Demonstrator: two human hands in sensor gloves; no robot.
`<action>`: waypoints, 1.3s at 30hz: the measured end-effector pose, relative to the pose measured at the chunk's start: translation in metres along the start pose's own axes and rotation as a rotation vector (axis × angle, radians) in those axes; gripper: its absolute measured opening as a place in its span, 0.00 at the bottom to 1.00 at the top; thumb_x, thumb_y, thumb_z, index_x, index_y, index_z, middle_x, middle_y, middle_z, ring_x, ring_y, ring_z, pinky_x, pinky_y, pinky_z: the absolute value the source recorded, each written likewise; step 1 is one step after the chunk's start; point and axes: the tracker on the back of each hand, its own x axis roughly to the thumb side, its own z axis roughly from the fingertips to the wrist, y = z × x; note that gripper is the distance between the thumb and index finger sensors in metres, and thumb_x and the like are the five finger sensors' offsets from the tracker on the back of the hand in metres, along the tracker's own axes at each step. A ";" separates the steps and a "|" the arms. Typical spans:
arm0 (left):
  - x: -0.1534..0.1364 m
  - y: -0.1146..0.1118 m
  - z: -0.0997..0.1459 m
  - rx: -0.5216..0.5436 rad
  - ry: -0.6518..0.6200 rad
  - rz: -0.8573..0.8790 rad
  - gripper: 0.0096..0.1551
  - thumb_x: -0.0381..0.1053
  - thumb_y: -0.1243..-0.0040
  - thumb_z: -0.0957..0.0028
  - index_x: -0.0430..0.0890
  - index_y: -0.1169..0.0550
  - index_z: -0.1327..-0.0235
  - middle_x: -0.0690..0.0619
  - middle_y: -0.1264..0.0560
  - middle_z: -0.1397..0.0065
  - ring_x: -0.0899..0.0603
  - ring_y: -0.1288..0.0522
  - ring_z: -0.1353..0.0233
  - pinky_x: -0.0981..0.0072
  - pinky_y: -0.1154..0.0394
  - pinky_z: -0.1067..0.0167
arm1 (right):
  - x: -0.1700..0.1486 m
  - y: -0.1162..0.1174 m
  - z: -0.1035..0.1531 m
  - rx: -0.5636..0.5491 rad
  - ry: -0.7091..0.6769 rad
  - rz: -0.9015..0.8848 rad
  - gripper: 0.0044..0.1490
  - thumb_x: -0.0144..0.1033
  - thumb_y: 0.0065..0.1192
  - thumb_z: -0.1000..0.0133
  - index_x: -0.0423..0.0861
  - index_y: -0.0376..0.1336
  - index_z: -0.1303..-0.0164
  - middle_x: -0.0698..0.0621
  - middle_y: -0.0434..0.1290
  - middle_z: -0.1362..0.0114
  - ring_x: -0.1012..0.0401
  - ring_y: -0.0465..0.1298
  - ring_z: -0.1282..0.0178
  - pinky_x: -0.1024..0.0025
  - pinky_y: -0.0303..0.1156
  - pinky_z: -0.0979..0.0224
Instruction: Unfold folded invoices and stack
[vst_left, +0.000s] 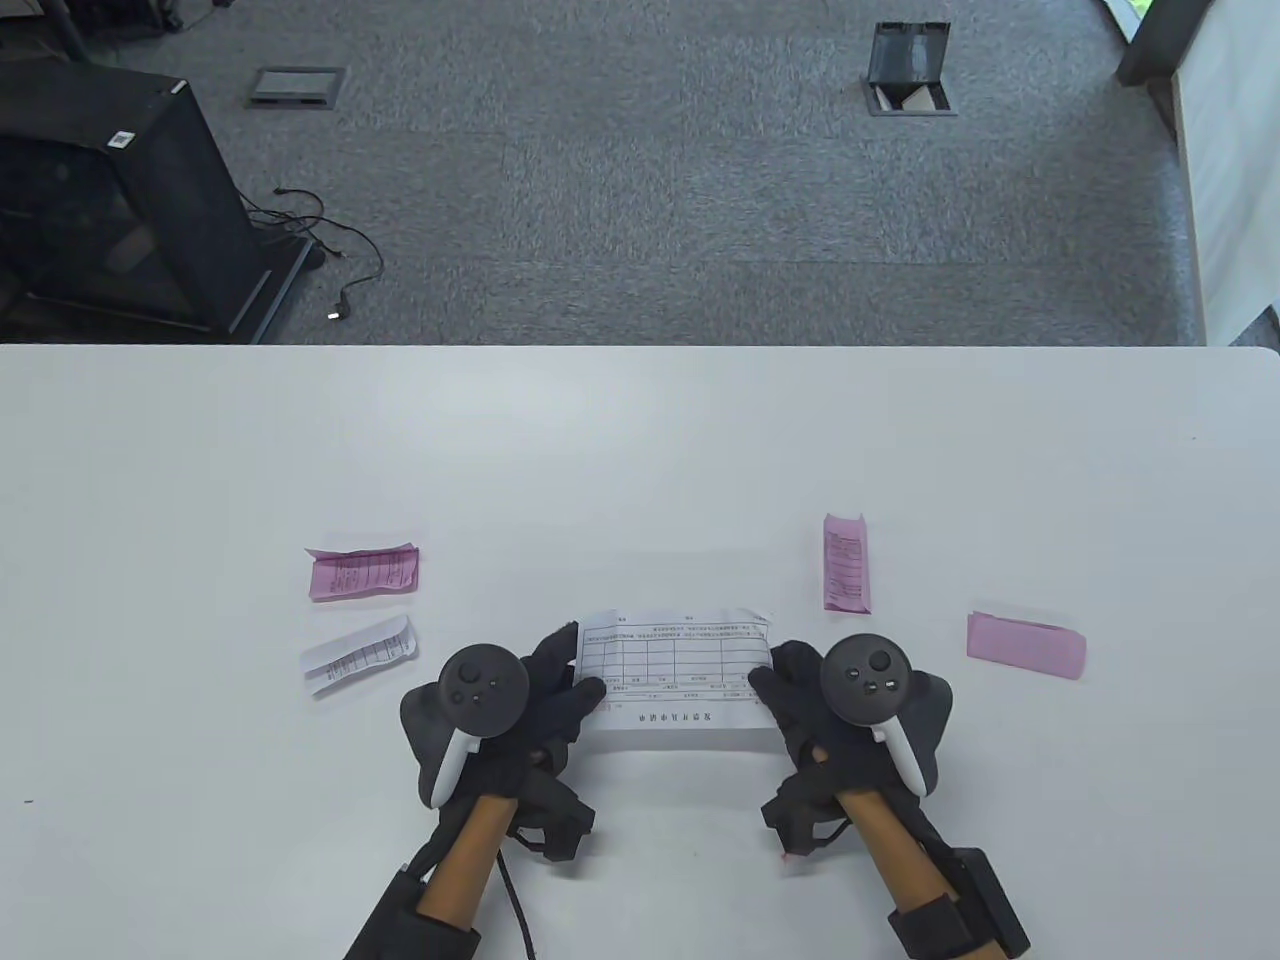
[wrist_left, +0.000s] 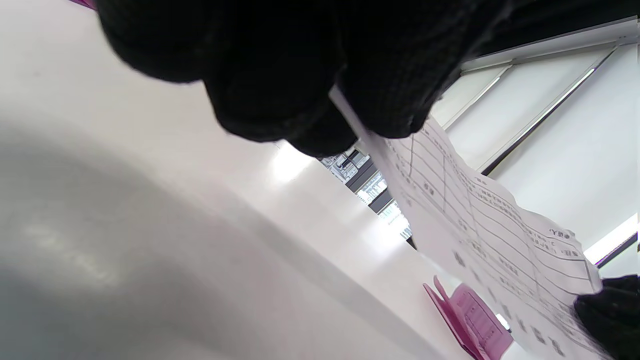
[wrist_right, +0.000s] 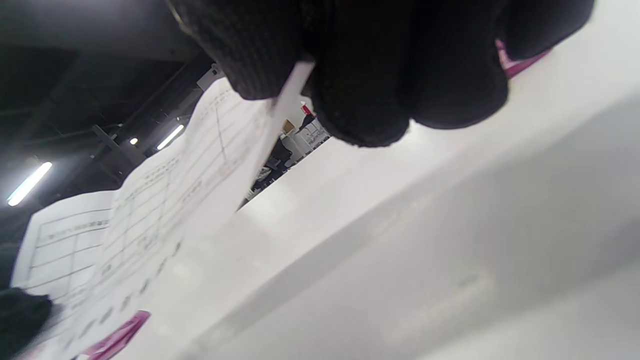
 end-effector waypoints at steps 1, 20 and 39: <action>0.000 0.000 -0.004 0.002 0.012 -0.005 0.35 0.50 0.26 0.51 0.51 0.27 0.29 0.48 0.14 0.47 0.49 0.17 0.56 0.60 0.20 0.56 | 0.004 0.000 -0.005 -0.001 0.008 0.033 0.22 0.47 0.62 0.48 0.50 0.68 0.48 0.52 0.81 0.55 0.51 0.79 0.49 0.43 0.65 0.31; 0.008 -0.036 -0.079 -0.099 0.192 -0.478 0.44 0.58 0.27 0.53 0.51 0.32 0.24 0.54 0.15 0.53 0.52 0.19 0.56 0.62 0.21 0.54 | 0.036 0.058 -0.076 0.059 0.152 0.663 0.21 0.50 0.64 0.50 0.51 0.71 0.53 0.53 0.81 0.63 0.53 0.80 0.55 0.46 0.67 0.32; 0.014 -0.038 -0.078 -0.060 0.244 -0.673 0.54 0.68 0.31 0.61 0.51 0.36 0.20 0.53 0.18 0.49 0.47 0.20 0.52 0.57 0.23 0.49 | 0.029 0.033 -0.074 -0.057 0.173 0.672 0.24 0.53 0.61 0.50 0.52 0.68 0.48 0.52 0.81 0.56 0.51 0.78 0.49 0.43 0.64 0.30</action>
